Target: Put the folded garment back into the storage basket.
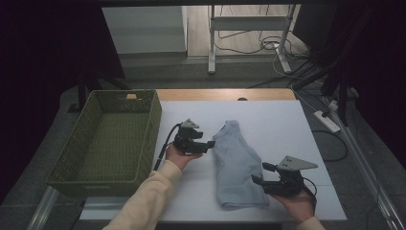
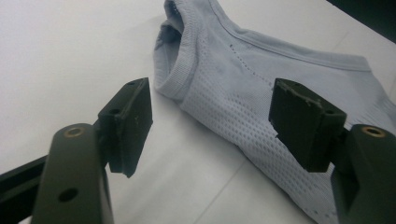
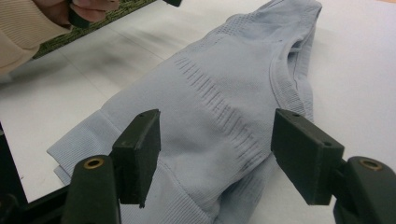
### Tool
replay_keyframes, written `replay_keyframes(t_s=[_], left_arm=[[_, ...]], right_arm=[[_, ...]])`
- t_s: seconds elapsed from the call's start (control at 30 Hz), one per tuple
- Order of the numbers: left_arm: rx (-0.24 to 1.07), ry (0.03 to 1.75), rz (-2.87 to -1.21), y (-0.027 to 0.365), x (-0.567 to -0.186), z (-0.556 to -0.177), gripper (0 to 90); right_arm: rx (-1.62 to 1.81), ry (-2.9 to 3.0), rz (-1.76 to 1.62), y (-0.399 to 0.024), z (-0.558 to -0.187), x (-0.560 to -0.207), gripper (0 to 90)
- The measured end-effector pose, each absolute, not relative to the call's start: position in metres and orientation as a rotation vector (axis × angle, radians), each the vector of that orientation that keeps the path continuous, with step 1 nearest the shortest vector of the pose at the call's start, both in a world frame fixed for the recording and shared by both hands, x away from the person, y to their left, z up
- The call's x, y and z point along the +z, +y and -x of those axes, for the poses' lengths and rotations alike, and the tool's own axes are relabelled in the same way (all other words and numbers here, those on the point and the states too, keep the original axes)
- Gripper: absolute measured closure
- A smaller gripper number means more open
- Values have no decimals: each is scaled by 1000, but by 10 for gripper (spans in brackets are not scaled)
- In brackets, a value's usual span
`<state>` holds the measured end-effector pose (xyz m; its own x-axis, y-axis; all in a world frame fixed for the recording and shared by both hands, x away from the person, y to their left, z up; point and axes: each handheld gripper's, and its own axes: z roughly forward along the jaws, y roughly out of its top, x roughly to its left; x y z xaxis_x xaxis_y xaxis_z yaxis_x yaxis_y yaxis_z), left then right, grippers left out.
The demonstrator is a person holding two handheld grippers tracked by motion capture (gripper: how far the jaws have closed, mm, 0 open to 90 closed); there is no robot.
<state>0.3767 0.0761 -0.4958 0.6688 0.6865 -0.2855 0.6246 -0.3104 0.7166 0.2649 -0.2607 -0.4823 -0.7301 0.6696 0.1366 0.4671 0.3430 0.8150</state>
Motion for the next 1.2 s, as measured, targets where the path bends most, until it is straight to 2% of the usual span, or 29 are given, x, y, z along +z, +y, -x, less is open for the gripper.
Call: replay_keyframes(t_s=[0.4, 0.73, 1.2], left_arm=[[19, 1113, -2014, 58, -515, -410, 277], [-43, 1189, -2011, 47, -532, -419, 233], [-66, 1199, -2023, 36, -542, -424, 212]], right_arm=[[1331, 2387, -1017, -260, -265, -482, 331], [1328, 2389, -1015, -260, -265, -482, 331], [1330, 2383, -1020, -261, -265, -482, 331]])
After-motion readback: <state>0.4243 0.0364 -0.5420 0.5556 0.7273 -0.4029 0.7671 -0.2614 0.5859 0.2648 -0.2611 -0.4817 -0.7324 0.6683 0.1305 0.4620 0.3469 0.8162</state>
